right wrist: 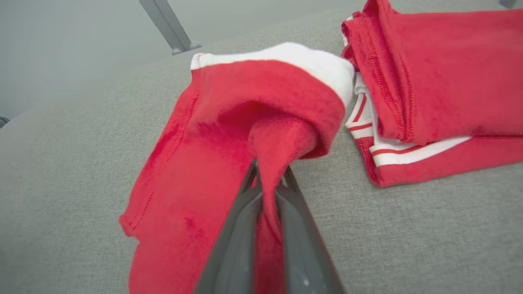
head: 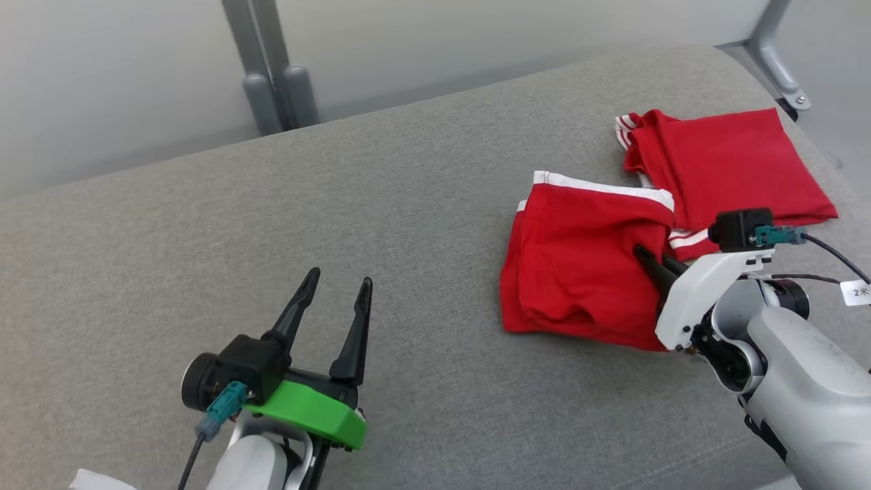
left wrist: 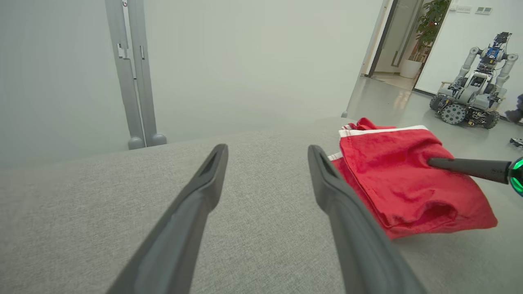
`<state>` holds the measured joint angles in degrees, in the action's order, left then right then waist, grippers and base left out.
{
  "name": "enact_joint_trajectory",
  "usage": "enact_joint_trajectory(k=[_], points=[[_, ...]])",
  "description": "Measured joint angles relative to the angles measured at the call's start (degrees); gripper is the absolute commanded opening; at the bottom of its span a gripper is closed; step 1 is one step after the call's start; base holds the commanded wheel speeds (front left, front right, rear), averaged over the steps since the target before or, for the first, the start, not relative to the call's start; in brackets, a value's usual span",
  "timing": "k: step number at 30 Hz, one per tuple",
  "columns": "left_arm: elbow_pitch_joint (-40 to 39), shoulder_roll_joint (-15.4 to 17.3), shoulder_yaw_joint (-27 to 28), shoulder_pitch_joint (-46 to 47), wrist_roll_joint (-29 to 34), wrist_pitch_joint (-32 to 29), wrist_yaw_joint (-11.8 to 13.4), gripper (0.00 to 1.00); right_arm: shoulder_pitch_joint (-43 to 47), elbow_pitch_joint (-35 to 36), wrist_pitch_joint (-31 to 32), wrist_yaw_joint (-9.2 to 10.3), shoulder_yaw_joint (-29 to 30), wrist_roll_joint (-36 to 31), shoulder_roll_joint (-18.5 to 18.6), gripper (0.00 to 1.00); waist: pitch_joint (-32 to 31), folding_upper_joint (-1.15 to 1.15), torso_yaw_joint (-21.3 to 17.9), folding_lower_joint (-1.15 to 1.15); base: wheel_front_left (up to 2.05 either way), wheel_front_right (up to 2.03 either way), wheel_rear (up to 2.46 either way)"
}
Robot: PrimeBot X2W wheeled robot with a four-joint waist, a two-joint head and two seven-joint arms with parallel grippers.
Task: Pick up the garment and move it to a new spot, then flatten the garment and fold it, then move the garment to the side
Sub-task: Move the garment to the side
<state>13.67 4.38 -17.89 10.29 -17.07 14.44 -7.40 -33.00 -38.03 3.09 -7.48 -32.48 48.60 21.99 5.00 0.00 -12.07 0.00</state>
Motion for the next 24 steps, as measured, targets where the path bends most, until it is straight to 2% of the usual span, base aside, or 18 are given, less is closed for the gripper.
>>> enact_joint_trajectory(k=[4,10,15,24], points=[[0.3,0.2,-1.1,0.7,0.0,-0.1,0.0,1.00,0.3,1.1,-0.6,0.00,-0.3,0.8,0.3,0.00,-0.1,0.00,-3.8,0.00,0.00,0.00,0.00],[0.5,0.4,-1.7,1.2,-0.2,-0.1,0.0,1.00,0.4,2.0,-1.4,0.00,-0.6,1.2,0.8,0.00,0.4,0.00,-7.2,0.00,0.00,0.00,0.00],[0.3,1.0,-2.1,1.8,-0.3,-0.6,0.0,1.00,-1.7,3.3,-1.6,0.00,-1.8,1.2,2.1,0.00,2.0,0.00,-7.5,0.00,0.00,0.00,0.00],[-0.9,2.5,-2.7,3.8,0.1,-2.8,0.0,1.00,-10.8,6.6,0.5,0.00,-6.4,4.4,7.9,0.00,6.9,0.00,-5.1,0.00,0.00,0.00,0.00]])
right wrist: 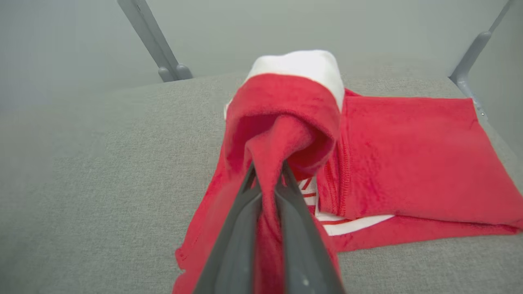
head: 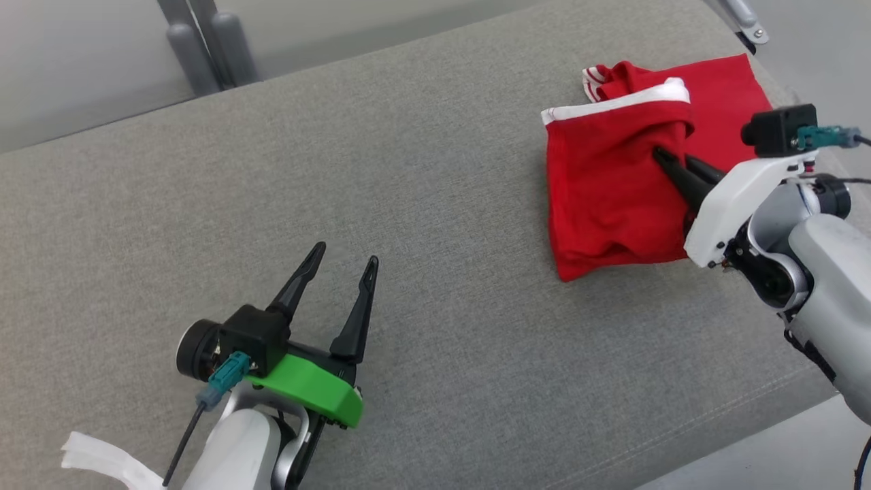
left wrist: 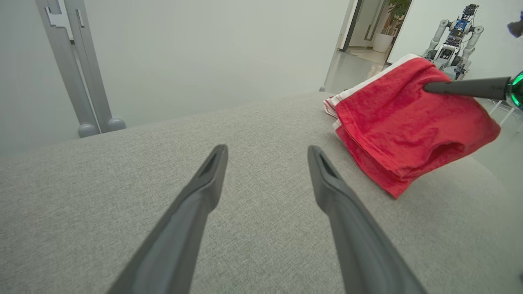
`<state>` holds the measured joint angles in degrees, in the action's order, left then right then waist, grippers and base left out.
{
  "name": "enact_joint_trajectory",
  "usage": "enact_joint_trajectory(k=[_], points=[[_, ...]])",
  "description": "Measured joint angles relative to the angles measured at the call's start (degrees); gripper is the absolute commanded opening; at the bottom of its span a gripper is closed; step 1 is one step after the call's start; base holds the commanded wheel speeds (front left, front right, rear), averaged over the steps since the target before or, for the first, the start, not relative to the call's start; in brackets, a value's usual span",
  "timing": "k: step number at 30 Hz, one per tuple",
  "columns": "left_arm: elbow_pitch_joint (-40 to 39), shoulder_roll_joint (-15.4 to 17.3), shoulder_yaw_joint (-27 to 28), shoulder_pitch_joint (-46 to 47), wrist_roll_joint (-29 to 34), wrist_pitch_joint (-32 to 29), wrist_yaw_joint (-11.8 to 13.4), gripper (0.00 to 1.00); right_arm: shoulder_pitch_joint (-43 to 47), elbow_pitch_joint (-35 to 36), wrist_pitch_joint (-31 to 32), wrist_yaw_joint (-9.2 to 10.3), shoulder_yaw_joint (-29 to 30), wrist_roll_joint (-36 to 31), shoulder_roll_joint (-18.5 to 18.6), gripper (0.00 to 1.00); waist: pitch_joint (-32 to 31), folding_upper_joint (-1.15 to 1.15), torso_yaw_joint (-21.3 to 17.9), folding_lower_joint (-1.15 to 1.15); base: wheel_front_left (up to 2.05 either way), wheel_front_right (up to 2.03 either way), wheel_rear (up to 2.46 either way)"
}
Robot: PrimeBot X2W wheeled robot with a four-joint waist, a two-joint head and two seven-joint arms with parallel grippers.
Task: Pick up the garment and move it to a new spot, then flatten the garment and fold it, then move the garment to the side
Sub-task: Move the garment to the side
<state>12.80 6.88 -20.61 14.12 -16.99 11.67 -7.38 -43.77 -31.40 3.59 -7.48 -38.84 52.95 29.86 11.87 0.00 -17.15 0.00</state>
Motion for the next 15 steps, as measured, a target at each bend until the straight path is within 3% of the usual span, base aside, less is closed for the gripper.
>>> enact_joint_trajectory(k=[15], points=[[-3.1,2.3,-0.8,4.2,1.5,-2.5,0.3,1.00,-12.5,1.6,2.8,-0.01,-12.6,5.3,15.3,0.00,10.6,0.00,5.3,0.00,0.00,0.00,0.00]])
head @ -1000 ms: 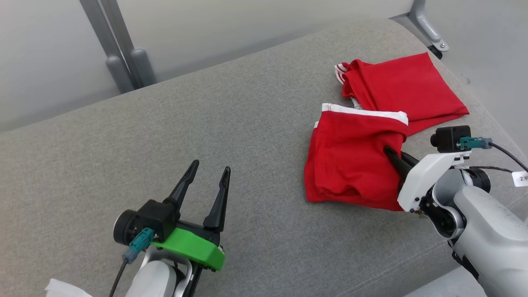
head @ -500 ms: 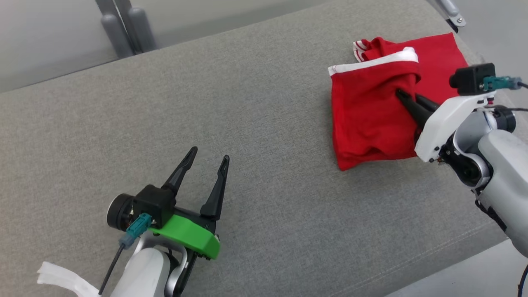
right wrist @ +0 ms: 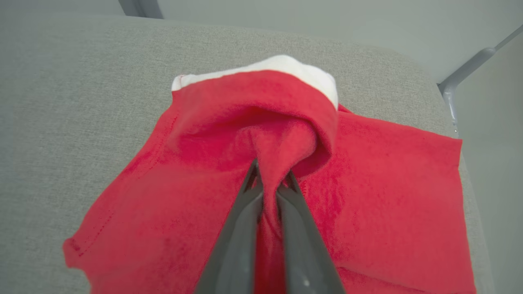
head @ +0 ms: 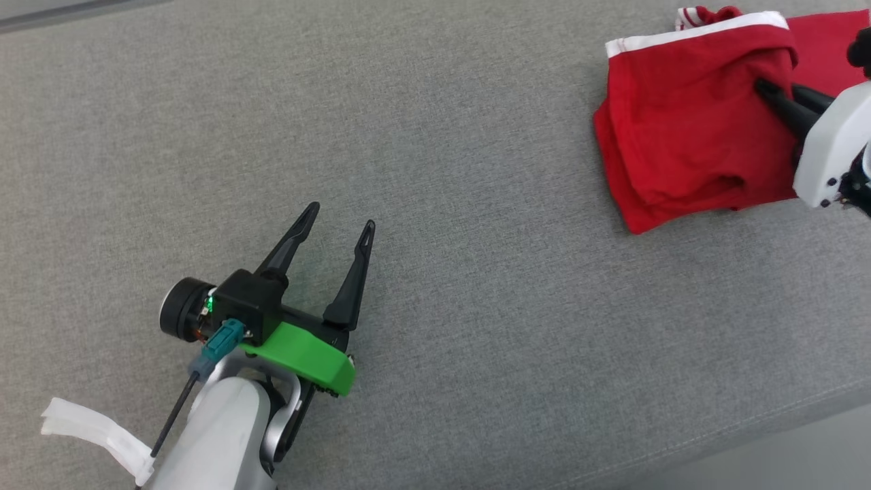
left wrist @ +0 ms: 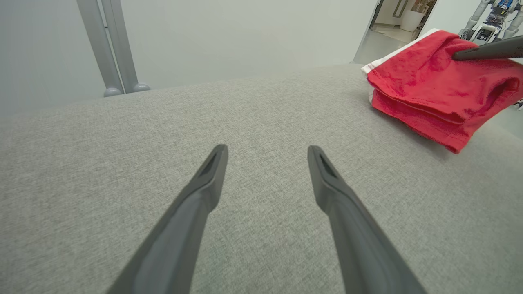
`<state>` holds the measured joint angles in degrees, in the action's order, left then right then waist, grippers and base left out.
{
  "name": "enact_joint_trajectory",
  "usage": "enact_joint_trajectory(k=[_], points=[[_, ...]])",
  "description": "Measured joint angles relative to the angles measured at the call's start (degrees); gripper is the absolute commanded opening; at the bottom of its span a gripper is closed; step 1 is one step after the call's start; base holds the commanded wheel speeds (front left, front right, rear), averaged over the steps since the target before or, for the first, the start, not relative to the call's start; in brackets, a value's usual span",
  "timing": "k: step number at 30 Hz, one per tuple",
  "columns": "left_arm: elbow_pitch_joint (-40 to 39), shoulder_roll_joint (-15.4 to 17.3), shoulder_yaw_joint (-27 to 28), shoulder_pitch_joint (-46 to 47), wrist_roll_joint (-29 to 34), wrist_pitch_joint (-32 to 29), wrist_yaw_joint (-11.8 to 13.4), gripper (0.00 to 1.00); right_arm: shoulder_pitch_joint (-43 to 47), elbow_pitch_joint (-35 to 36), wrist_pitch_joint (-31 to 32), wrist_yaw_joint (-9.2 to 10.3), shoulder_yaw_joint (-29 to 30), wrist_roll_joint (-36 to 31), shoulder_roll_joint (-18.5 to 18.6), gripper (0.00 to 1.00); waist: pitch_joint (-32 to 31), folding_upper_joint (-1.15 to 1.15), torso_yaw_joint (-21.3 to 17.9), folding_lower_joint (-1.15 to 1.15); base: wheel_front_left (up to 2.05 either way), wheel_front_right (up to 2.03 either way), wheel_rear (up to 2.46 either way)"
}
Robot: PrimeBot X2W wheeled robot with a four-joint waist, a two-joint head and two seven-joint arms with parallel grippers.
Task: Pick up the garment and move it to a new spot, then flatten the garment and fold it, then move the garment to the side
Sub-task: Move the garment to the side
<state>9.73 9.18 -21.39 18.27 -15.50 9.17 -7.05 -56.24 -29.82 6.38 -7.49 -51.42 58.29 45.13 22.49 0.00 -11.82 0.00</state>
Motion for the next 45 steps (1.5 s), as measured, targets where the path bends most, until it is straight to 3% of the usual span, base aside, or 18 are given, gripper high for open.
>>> enact_joint_trajectory(k=[5,12,17,26,27,29,39,45], points=[[-0.9,0.3,-0.4,1.1,0.3,-0.4,0.1,1.00,-3.5,-0.5,-0.6,0.00,-3.7,0.4,5.2,0.00,3.2,0.00,1.5,0.00,0.00,0.00,0.00],[-1.4,0.7,-0.5,1.4,0.4,-0.3,0.5,1.00,-7.3,0.4,-5.9,0.00,-5.7,4.1,10.4,0.00,6.4,0.00,3.3,0.00,0.00,0.00,0.00],[-1.6,0.8,-0.7,1.7,0.3,-0.2,0.9,1.00,-8.2,-0.1,-7.5,0.00,-8.6,5.7,13.1,0.00,7.9,0.00,4.4,0.00,0.00,0.00,0.00],[-1.9,1.1,-0.8,2.1,0.2,0.2,1.2,1.00,-8.0,-8.9,-8.8,-0.01,-13.8,7.1,15.8,0.00,9.3,0.00,5.7,0.00,0.00,0.00,0.00],[-1.9,1.1,-0.8,2.1,0.2,0.2,1.3,1.00,-8.2,-9.9,-9.4,-0.01,-14.1,6.8,15.6,0.09,9.4,0.00,5.8,0.00,0.00,0.00,0.00],[-1.9,1.2,-0.8,2.2,0.2,0.2,1.4,1.00,-8.9,-12.8,-10.8,-0.01,-14.7,5.5,14.7,1.00,9.4,0.00,5.8,0.00,0.00,0.00,0.00],[-0.1,1.1,-0.8,2.2,-1.2,1.5,1.6,1.00,-11.5,-26.6,-17.6,-0.01,-15.9,1.4,10.4,1.00,6.6,0.00,6.0,0.00,0.00,0.00,0.00],[0.7,1.0,0.8,1.1,-2.5,3.5,2.4,1.00,-12.8,-26.8,-21.1,-0.01,-13.4,0.5,8.0,1.00,2.5,0.00,6.3,0.00,0.00,0.00,0.00]])
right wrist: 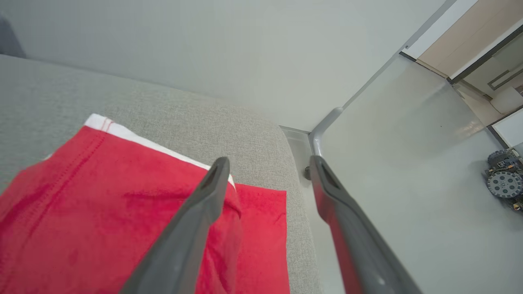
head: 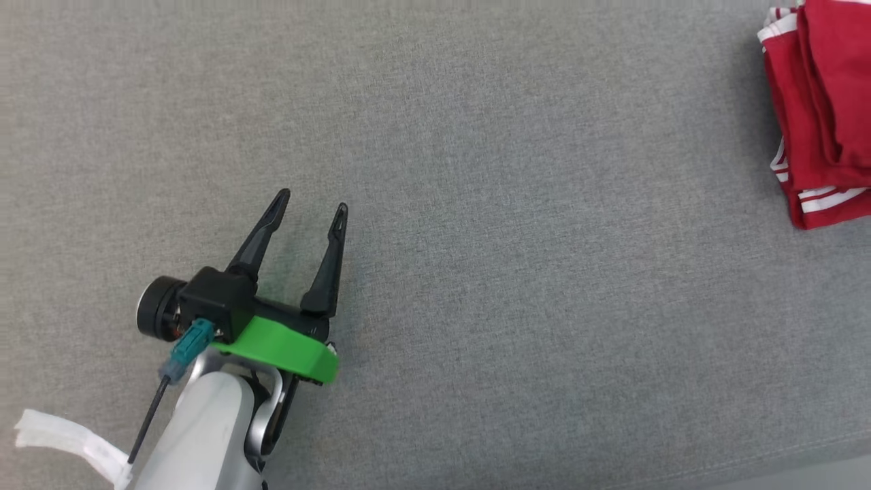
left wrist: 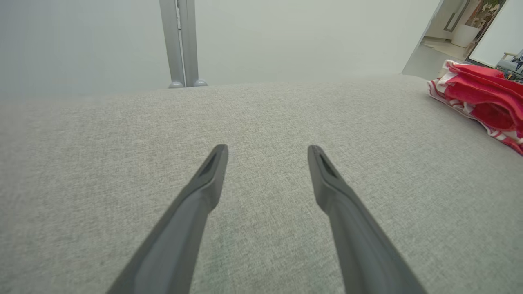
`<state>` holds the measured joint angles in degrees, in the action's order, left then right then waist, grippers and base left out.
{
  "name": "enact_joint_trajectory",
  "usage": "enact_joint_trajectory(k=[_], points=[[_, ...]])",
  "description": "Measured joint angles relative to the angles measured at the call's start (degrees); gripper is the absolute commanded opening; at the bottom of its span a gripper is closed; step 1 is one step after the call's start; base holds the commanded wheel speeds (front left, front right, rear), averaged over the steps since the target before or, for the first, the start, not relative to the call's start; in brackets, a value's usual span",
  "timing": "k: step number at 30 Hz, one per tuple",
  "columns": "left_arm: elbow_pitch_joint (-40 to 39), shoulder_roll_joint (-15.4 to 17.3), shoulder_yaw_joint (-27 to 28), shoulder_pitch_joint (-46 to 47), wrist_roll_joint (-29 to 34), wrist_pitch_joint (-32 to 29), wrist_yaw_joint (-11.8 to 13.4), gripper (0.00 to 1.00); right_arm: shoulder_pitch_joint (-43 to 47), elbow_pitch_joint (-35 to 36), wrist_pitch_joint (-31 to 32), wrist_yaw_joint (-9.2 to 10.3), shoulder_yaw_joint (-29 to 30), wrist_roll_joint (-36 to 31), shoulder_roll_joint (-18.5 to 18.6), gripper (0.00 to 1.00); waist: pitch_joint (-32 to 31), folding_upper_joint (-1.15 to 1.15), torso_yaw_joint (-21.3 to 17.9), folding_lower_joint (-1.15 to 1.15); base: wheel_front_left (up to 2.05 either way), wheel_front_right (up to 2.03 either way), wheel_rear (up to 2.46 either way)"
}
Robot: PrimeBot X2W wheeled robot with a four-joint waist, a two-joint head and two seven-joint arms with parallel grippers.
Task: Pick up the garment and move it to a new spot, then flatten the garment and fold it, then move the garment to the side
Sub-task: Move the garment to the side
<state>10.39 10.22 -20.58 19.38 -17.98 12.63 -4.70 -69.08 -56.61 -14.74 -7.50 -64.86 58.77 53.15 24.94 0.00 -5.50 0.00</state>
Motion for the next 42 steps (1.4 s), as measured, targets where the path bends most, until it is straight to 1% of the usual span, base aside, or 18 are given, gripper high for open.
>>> enact_joint_trajectory(k=[2,6,11,16,19,23,25,29,32,35,38,42], points=[[0.1,0.0,0.6,-0.7,-0.5,0.5,0.3,1.00,0.4,2.1,-0.1,0.00,1.5,-0.2,-0.5,1.00,-1.7,0.00,0.2,0.00,0.00,0.00,0.00],[0.0,0.1,2.3,-2.7,-1.4,1.2,1.1,1.00,2.8,8.7,-0.3,0.00,7.8,-3.3,-1.7,1.00,-5.5,0.00,0.7,0.00,0.00,0.00,0.00],[0.1,0.4,4.7,-6.2,-3.2,1.9,2.2,1.00,12.0,17.4,-0.3,0.00,18.1,-6.3,-5.6,1.00,-10.7,0.00,1.4,0.00,0.00,0.00,0.00],[-0.3,0.9,6.8,-9.5,-4.1,2.1,3.0,1.00,22.2,24.3,-0.3,0.00,27.2,-11.7,-8.2,1.00,-15.5,0.00,2.3,0.00,0.00,0.00,0.00],[-0.4,1.4,8.1,-11.6,-4.1,2.2,3.7,1.00,29.2,28.1,-0.3,0.00,32.8,-14.9,-11.6,1.00,-18.3,0.00,2.9,0.00,0.00,0.00,0.00],[-0.1,1.2,9.7,-13.8,-4.4,2.3,4.8,1.00,38.9,31.1,-0.3,0.00,38.7,-18.2,-15.8,1.00,-21.1,0.00,3.8,0.00,0.00,0.00,0.00],[0.0,0.8,10.6,-14.5,-4.7,2.3,4.8,1.00,43.5,33.2,-0.3,-0.01,41.6,-20.5,-18.5,1.00,-22.2,0.00,4.4,-0.01,0.00,0.00,0.00],[0.3,-0.5,12.5,-15.6,-4.7,2.3,4.8,1.00,51.3,38.3,-0.3,0.00,46.2,-22.5,-23.7,1.00,-23.3,0.00,5.8,0.00,0.00,0.00,0.00],[-0.1,-1.7,14.1,-16.3,-4.1,2.4,4.8,1.00,56.4,40.7,-0.3,0.01,49.4,-25.0,-26.0,1.00,-23.7,0.00,6.6,-0.01,0.00,0.00,0.00],[-0.6,-3.0,15.4,-17.1,-3.3,2.4,3.8,1.00,60.2,42.6,-0.3,0.01,52.5,-28.4,-28.7,1.00,-24.0,0.00,7.2,-0.01,0.00,0.00,0.00],[0.6,-3.7,16.2,-18.4,-2.0,2.4,3.1,1.00,63.2,44.0,-0.3,0.01,54.8,-31.5,-31.8,1.00,-24.3,0.00,7.2,-0.01,0.00,0.00,0.00],[1.7,-4.6,16.9,-19.1,0.3,2.4,2.3,1.00,65.5,45.1,-0.3,0.01,58.8,-35.3,-35.4,1.00,-24.4,0.00,6.8,-0.01,0.00,0.00,0.00]])
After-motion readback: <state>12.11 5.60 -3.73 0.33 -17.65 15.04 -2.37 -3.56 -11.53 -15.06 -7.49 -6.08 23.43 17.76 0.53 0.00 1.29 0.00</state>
